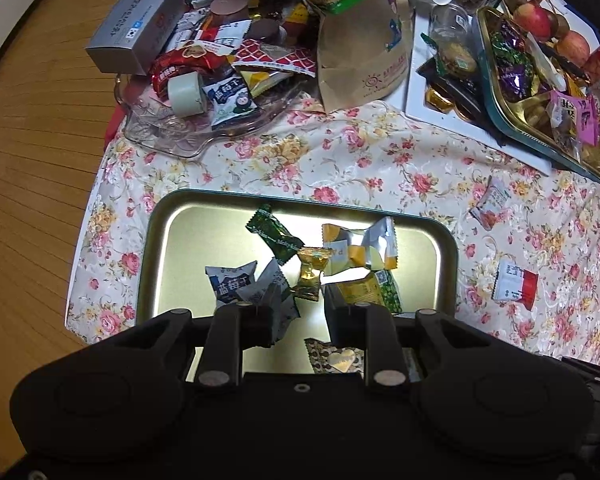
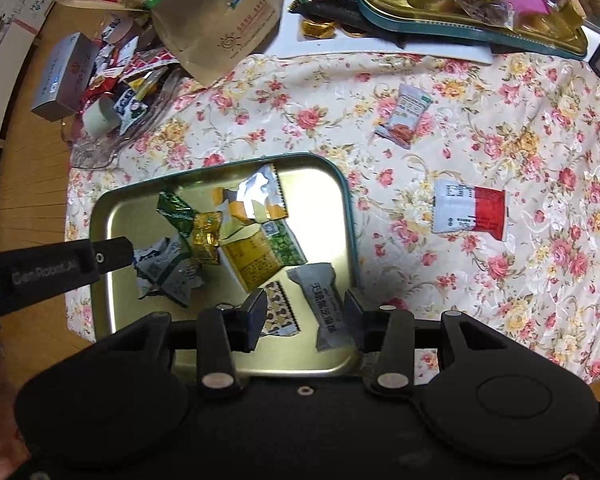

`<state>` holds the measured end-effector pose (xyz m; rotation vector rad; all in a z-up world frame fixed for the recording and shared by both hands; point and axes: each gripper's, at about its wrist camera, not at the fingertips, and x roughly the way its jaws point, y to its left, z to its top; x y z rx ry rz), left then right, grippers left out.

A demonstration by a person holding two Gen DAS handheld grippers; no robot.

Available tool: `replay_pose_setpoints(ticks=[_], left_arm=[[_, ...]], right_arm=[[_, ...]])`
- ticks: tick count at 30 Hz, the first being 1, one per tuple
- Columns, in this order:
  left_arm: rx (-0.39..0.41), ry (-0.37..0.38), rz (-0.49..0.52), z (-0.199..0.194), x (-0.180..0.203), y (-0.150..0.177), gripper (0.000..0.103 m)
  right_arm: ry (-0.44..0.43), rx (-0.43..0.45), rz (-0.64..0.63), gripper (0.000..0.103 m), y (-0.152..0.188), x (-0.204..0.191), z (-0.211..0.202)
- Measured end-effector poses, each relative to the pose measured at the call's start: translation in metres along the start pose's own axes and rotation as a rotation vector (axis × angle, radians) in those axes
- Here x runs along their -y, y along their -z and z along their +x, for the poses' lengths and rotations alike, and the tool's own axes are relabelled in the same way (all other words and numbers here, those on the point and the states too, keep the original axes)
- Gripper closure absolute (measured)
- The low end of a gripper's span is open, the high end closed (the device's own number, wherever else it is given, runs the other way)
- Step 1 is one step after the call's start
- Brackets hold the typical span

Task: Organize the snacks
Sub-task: 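Reach the left gripper to the white hawthorn strip packet and grasp it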

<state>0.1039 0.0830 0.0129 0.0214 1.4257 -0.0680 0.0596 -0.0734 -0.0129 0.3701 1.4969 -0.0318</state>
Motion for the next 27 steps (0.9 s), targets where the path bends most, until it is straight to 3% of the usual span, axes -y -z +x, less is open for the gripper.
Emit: replay_pose_setpoints(ticks=[8, 16, 27], left_arm=[[-0.028, 0.025, 0.050, 0.004, 0.028, 0.002, 0.070], [-0.033, 0.036, 0.109, 0.007, 0.063, -0.002, 0.070], [-0.048, 0.083, 0.176, 0.018, 0.126, -0.002, 0.070]], right_arm=[[0.045, -0.015, 0.088, 0.057, -0.009, 0.040, 0.008], [0.094, -0.048, 0.247, 0.058, -0.015, 0.107, 0.016], [0.081, -0.058, 0.347, 0.058, -0.003, 0.152, -0.006]])
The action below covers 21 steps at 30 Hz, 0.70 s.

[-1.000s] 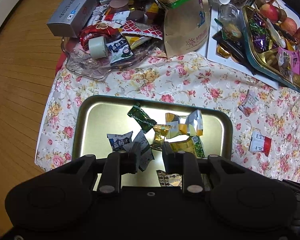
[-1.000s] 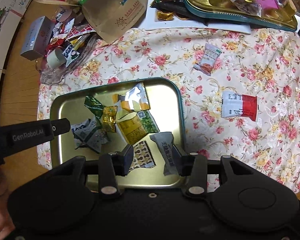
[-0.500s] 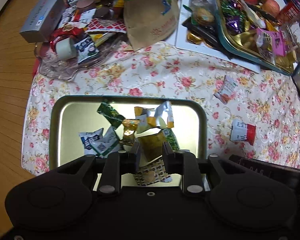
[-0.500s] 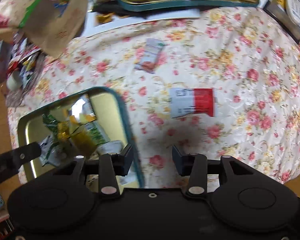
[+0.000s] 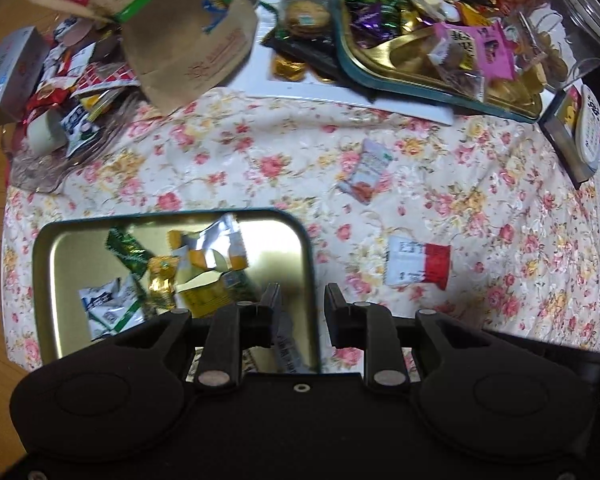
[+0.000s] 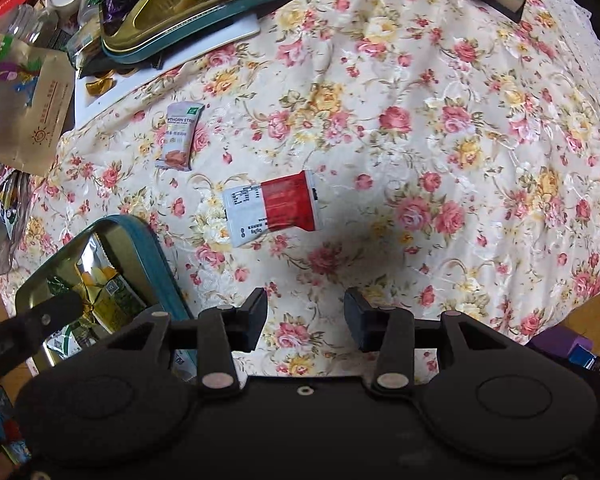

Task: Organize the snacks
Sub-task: 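Reach the left gripper to the white hawthorn strip packet and grasp it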

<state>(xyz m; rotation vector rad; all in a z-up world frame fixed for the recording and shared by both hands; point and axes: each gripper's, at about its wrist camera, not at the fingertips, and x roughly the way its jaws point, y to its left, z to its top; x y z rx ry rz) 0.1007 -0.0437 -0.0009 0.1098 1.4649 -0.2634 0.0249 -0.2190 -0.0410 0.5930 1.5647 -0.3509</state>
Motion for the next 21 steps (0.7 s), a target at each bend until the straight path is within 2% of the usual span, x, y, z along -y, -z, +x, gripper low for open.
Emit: replay_pose_setpoints(ticks=[9, 15, 21], left_arm=[[0.046, 0.074, -0.026, 0.020, 0.034, -0.026, 0.070], [0.110, 0.000, 0.007, 0.047, 0.055, -0.040, 0.070], [0.130, -0.029, 0.100, 0.070, 0.075, -0.044, 0.070]], right_arm=[[-0.049, -0.005, 0.039, 0.058, -0.002, 0.033, -0.014], [-0.080, 0.000, 0.067, 0.058, -0.002, 0.058, -0.024], [-0.113, 0.002, 0.098, 0.058, -0.005, 0.079, -0.034]])
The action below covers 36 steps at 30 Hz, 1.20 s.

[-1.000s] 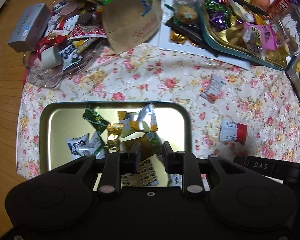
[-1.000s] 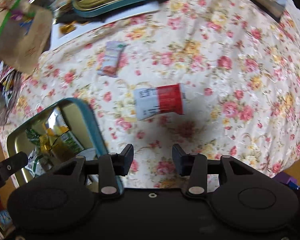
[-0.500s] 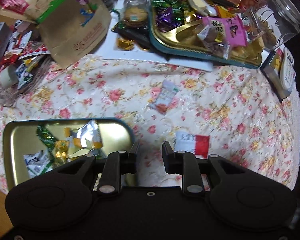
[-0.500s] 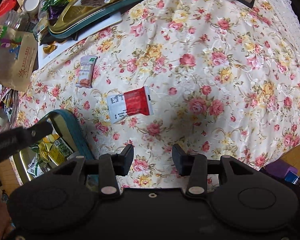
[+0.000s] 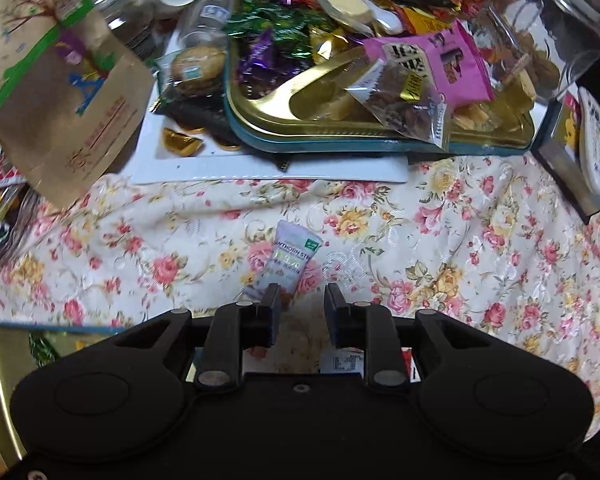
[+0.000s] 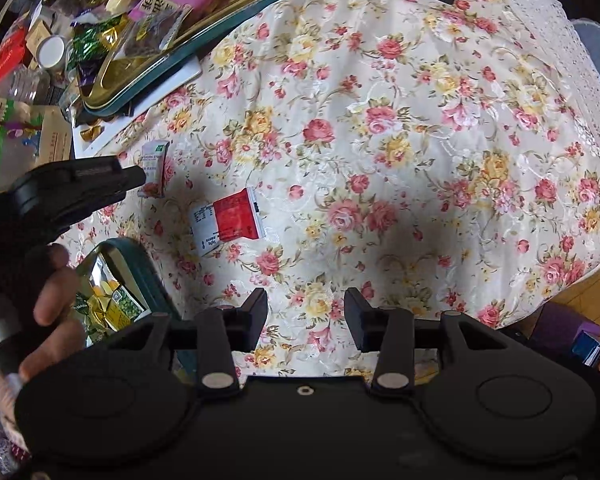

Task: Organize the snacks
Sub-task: 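Reach the left gripper to the white hawthorn strip packet and grasp it, then grasp the red-white packet with the right gripper while the left gripper holds the hawthorn packet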

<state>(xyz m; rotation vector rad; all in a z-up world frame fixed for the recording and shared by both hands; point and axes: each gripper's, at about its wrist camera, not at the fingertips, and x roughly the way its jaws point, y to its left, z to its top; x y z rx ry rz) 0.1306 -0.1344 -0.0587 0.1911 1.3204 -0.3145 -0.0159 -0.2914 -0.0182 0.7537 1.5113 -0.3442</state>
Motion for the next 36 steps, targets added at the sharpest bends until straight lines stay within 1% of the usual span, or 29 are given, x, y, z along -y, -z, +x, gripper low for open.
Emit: replay_pose_setpoints(ticks=[5, 8, 11, 18, 20, 22, 25, 28, 30, 31, 33, 36], left_arm=[[-0.004, -0.040, 0.050, 0.018, 0.011, -0.004, 0.070], [-0.002, -0.078, 0.083, 0.026, 0.016, -0.007, 0.070], [-0.008, -0.106, 0.091, 0.033, 0.018, -0.008, 0.070], [-0.003, -0.131, 0.093, 0.040, 0.022, -0.014, 0.069], [-0.007, -0.132, 0.085, 0.043, 0.021, -0.016, 0.066], [-0.009, -0.131, 0.078, 0.045, 0.021, -0.017, 0.065], [-0.028, -0.144, 0.091, 0.054, 0.019, -0.021, 0.061], [-0.020, -0.145, 0.092, 0.054, 0.020, -0.022, 0.062], [-0.024, -0.138, 0.074, 0.055, 0.019, -0.024, 0.063], [-0.029, -0.124, 0.062, 0.054, 0.018, -0.023, 0.069], [-0.057, -0.111, 0.032, 0.052, 0.014, -0.020, 0.075], [-0.102, -0.090, -0.019, 0.048, 0.010, -0.018, 0.077]], right_arm=[[-0.036, 0.007, 0.028, 0.058, -0.003, 0.014, -0.012], [-0.052, 0.011, 0.035, 0.058, -0.004, 0.018, -0.018], [-0.061, 0.009, 0.041, 0.058, -0.005, 0.020, -0.021], [-0.064, -0.002, 0.040, 0.058, -0.005, 0.019, -0.020], [-0.063, -0.005, 0.038, 0.058, -0.005, 0.018, -0.019], [-0.062, -0.007, 0.034, 0.058, -0.004, 0.016, -0.018], [-0.055, -0.009, 0.031, 0.058, -0.005, 0.015, -0.017], [-0.054, -0.015, 0.029, 0.058, -0.005, 0.014, -0.015], [-0.054, -0.018, 0.027, 0.058, -0.005, 0.014, -0.014], [-0.053, -0.020, 0.026, 0.058, -0.005, 0.014, -0.013], [-0.054, -0.023, 0.022, 0.058, -0.004, 0.013, -0.012], [-0.056, -0.030, 0.028, 0.058, -0.005, 0.013, -0.010]])
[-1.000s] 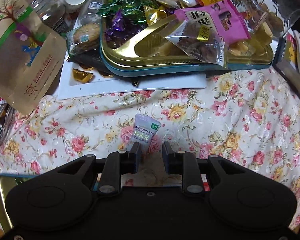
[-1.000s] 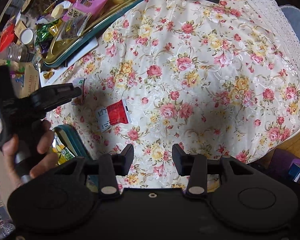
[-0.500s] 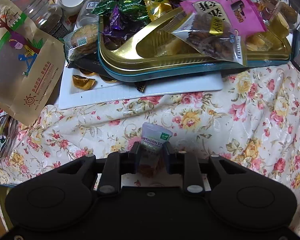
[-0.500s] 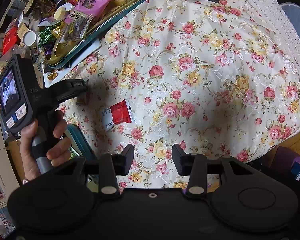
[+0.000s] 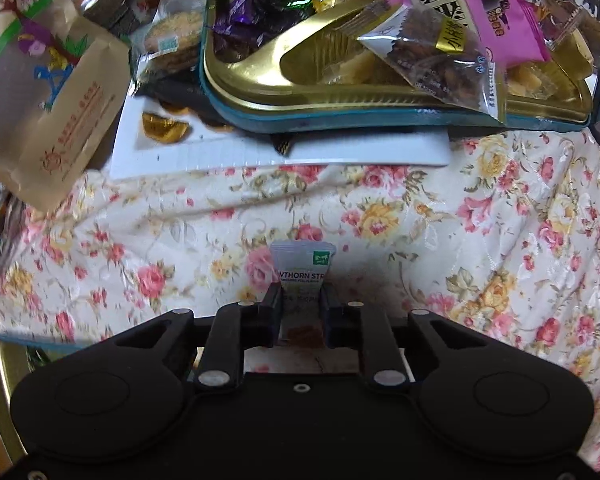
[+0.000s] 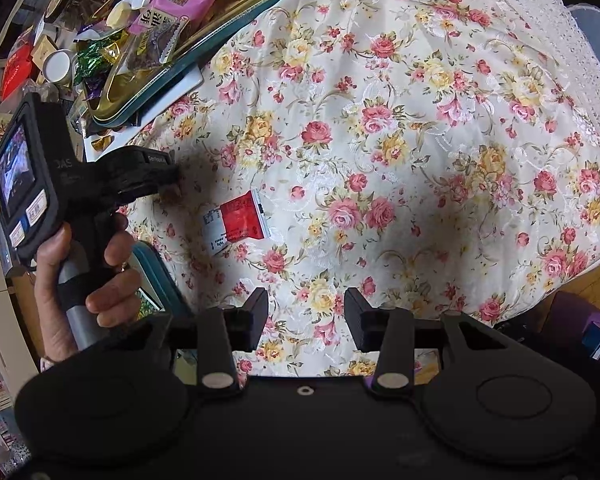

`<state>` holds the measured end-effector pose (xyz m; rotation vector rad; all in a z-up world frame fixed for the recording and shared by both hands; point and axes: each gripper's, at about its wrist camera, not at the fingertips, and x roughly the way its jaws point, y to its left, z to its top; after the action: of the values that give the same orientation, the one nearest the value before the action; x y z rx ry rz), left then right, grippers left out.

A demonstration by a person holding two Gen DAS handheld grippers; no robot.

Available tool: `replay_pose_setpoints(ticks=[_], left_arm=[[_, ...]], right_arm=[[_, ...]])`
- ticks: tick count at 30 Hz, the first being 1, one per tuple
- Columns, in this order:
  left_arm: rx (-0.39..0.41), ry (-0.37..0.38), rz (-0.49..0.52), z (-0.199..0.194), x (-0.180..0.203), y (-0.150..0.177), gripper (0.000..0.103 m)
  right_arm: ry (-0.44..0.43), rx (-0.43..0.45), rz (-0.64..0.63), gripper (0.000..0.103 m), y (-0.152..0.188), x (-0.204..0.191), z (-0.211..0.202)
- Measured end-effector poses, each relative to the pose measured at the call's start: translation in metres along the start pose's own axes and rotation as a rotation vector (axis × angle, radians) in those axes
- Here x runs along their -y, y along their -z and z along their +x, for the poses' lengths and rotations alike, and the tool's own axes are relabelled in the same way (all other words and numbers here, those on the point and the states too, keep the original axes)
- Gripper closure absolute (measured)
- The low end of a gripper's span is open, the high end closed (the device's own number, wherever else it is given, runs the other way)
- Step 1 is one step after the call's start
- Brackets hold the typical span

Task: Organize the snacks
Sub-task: 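Grasp the red-white packet with the right gripper while the left gripper holds the hawthorn packet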

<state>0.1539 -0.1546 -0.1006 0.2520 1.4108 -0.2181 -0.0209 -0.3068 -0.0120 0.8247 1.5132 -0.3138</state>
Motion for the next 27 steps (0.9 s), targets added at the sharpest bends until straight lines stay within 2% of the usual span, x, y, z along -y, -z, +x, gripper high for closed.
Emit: replay_pose_setpoints(ticks=[4, 9, 13, 19, 23, 27], left_arm=[[-0.020, 0.031, -0.042, -0.025, -0.001, 0.011, 0.077], [0.001, 0.019, -0.008, -0.081, -0.004, 0.035, 0.077], [0.018, 0.059, 0.019, -0.113, -0.013, 0.055, 0.077], [-0.009, 0.089, -0.040, -0.119, -0.047, 0.065, 0.077], [0.018, 0.093, -0.085, -0.128, -0.070, 0.069, 0.077], [0.041, 0.152, -0.111, -0.139, -0.089, 0.067, 0.077]], right_arm=[[-0.003, 0.010, 0.020, 0.058, -0.003, 0.001, -0.001], [0.014, 0.035, 0.035, 0.059, -0.007, -0.004, 0.004], [0.011, 0.034, 0.033, 0.059, -0.009, -0.014, 0.019], [0.050, 0.072, 0.019, 0.059, -0.014, -0.033, 0.048], [0.125, 0.140, 0.028, 0.059, -0.020, -0.050, 0.068], [0.162, 0.182, 0.046, 0.061, -0.030, -0.065, 0.086]])
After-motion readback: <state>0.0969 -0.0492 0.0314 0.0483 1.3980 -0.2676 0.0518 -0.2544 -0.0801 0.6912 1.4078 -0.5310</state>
